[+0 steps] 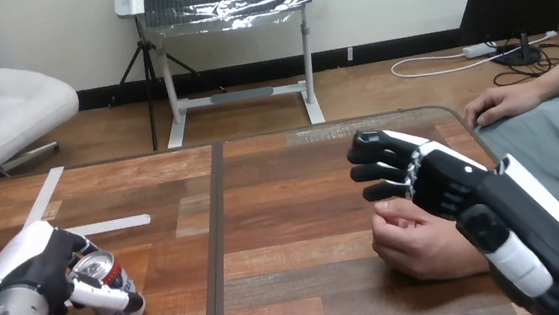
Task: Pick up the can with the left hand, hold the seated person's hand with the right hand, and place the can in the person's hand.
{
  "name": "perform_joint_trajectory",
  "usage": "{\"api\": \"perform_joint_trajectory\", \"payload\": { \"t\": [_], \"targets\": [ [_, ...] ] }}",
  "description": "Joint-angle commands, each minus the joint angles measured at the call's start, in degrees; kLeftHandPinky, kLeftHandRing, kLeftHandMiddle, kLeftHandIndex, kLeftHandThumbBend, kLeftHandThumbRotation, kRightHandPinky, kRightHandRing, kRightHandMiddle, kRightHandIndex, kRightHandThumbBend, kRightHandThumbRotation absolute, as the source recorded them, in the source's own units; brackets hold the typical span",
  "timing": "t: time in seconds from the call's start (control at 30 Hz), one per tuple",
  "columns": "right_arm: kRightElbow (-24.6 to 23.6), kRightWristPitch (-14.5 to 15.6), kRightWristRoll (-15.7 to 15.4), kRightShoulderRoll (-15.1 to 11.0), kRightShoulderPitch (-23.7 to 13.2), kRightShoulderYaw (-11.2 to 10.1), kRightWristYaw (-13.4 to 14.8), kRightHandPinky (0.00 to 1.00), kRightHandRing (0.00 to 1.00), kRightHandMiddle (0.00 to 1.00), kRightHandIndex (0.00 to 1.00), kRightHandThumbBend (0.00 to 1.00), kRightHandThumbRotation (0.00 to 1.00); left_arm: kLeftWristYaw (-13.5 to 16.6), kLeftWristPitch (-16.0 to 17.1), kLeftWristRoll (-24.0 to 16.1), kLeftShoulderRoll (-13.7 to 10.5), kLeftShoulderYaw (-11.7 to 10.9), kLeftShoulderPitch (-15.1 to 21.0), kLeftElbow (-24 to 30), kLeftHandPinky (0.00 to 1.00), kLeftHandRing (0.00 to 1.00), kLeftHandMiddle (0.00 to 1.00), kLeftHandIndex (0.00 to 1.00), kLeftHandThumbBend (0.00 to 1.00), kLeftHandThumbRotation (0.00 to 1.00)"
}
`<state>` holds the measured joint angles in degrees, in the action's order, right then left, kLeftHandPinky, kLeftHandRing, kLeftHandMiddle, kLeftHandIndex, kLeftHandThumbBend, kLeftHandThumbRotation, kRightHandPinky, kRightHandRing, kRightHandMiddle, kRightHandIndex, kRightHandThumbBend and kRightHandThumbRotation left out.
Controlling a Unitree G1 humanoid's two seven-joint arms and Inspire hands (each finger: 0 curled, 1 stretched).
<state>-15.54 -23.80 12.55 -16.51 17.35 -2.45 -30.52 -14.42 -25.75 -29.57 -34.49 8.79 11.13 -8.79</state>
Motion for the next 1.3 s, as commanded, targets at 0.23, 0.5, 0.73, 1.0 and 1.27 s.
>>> {"api": "perform_joint_trajectory", "payload": {
  "t": [0.23, 0.5, 0.73, 1.0, 1.27],
  "targets": [
    [4.5, -0.9, -7.2, -3.7, -8.5, -2.1, 2.1, 0.83, 0.87, 0.89, 0.89, 0.87, 0.95, -0.3, 0.8, 0.3, -0.9, -2.1, 2.4, 6.7, 0.25, 0.34, 0.44, 0.52, 0.69, 0.0],
    [9.1, -0.8, -11.3, -6.0, -12.2, -2.6, 3.6, 0.81, 0.86, 0.89, 0.9, 0.9, 0.9, -1.0, 0.2, 0.2, -0.9, -2.4, 2.3, 10.2, 0.22, 0.3, 0.4, 0.51, 0.7, 0.0],
    [12.3, -0.1, -13.8, -7.9, -14.8, -2.7, 5.0, 0.81, 0.87, 0.9, 0.91, 0.93, 0.86, -1.6, -0.3, 0.1, -0.7, -2.9, 2.5, 12.7, 0.23, 0.32, 0.41, 0.51, 0.7, 0.0],
    [16.3, 0.0, -17.2, -10.4, -18.0, -2.7, 6.5, 0.82, 0.9, 0.92, 0.93, 0.96, 0.84, -2.6, -1.7, 0.0, -0.5, -3.2, 2.8, 15.9, 0.25, 0.35, 0.44, 0.5, 0.69, 0.0],
    [20.7, -1.2, -22.0, -13.2, -20.9, -2.2, 8.5, 0.83, 0.91, 0.94, 0.94, 0.97, 0.85, -3.7, -2.8, 0.2, -0.4, -3.5, 3.1, 18.7, 0.26, 0.35, 0.45, 0.5, 0.68, 0.0]
  ]
}}
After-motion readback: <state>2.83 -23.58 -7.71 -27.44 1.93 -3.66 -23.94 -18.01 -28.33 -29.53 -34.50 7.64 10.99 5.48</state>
